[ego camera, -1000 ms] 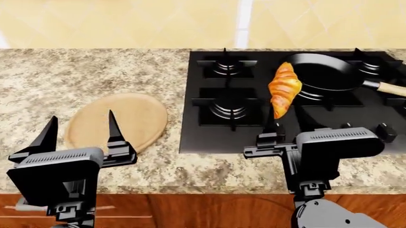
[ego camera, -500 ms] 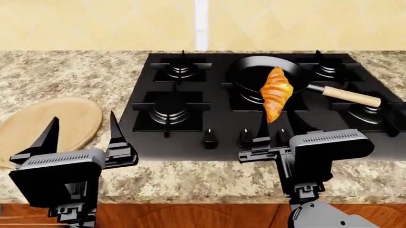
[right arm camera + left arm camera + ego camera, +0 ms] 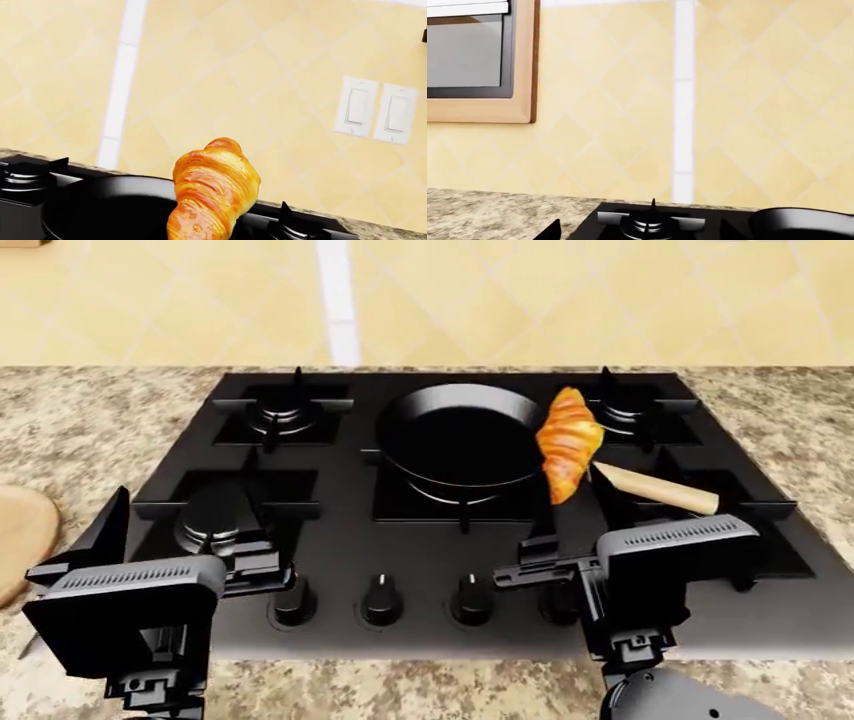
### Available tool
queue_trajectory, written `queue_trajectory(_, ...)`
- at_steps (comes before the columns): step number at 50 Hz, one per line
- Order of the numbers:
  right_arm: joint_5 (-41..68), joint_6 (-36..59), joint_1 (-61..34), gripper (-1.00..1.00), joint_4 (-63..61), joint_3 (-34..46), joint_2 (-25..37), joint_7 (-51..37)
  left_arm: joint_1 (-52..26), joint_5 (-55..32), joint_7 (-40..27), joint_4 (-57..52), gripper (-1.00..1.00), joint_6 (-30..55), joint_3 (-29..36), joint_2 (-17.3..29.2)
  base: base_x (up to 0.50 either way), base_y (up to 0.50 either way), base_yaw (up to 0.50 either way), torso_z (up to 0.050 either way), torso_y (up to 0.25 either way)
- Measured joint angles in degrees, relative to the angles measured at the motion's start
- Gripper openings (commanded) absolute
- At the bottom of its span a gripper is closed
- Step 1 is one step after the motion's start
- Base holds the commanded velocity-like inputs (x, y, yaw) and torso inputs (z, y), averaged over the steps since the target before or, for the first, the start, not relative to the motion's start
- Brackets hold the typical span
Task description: Pick the croissant and place it on the pan. Then turn on the stove to warm the croissant.
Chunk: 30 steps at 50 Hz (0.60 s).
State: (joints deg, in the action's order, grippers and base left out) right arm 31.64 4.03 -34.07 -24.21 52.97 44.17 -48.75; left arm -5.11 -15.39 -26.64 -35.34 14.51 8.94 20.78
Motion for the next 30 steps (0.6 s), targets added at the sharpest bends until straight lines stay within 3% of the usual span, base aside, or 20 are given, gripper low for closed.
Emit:
queue_trajectory(15,-0.08,2.29,-1.86,-1.0,-0.12,1.37,-0.44,2.78,0.21,-0.14,-0.22,-0.64,1.0,0.14,0.48,0.18,0.01,-0.01,0.0,0.0,0.0)
queue_trajectory(30,11.11,10.92,-15.48,-1.0,5.74,-1.45,-3.05,14.56,0.18,-0.64,-0.42,-2.62,1.0,1.27,1.4,0.38,0.0,0.0,0.0,0.0,0.0)
